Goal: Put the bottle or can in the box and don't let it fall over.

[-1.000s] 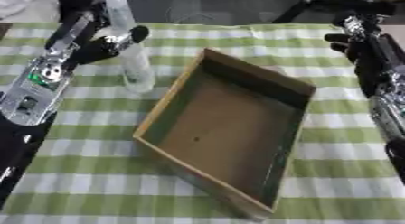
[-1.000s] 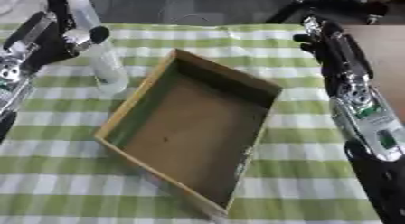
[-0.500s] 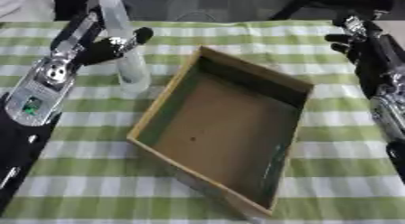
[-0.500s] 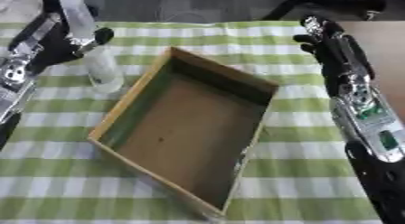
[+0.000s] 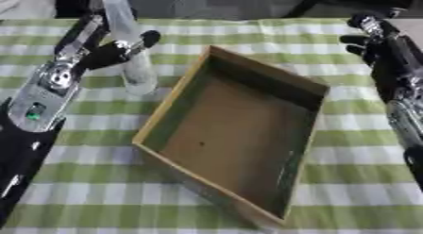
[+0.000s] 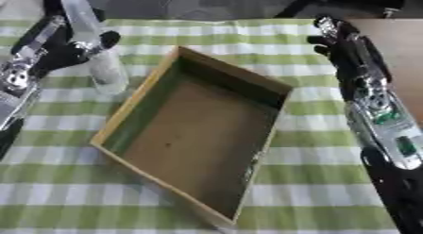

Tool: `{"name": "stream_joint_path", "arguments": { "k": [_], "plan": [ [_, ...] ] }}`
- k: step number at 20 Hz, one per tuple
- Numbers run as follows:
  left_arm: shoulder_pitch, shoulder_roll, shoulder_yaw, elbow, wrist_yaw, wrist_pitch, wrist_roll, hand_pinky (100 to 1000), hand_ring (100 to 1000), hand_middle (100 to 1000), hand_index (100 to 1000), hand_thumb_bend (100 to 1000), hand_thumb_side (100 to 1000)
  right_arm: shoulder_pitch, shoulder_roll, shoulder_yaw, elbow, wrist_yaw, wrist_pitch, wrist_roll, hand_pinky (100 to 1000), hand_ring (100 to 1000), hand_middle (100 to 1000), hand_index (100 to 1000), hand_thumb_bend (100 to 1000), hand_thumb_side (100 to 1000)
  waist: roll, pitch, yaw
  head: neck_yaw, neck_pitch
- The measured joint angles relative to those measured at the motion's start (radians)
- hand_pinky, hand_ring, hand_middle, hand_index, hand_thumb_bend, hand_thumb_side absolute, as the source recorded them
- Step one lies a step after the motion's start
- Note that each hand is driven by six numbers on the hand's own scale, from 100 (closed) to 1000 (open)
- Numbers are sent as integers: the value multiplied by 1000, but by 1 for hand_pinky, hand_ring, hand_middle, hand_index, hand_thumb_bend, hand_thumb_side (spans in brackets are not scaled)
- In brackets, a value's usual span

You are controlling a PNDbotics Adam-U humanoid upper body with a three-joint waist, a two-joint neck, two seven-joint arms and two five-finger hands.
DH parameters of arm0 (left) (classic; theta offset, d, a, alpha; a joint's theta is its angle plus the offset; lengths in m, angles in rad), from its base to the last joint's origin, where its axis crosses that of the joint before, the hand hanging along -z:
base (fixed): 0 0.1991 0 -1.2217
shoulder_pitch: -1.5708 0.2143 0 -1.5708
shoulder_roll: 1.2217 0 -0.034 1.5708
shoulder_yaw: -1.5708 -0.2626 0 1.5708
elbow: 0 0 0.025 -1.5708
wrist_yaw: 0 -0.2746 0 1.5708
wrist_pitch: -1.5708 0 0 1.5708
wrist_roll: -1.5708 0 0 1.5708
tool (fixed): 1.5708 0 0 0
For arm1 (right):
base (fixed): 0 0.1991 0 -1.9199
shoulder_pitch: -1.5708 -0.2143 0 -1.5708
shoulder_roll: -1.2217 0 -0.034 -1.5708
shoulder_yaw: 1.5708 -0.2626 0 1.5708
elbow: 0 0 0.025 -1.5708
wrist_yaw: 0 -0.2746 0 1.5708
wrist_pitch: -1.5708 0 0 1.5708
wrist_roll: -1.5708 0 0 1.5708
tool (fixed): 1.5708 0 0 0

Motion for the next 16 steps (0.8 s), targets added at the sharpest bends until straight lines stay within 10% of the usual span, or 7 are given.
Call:
{"name": "stream_joint_path", "arguments": {
  "k": [16],
  "plan": [
    [16, -9, -8, 21, -2, -7, -38, 992, 754, 745, 809, 570, 492, -3, 7, -1, 1, 0, 0, -1, 900, 809, 867, 866, 100, 758, -4, 5, 1, 0, 0]
  ]
}}
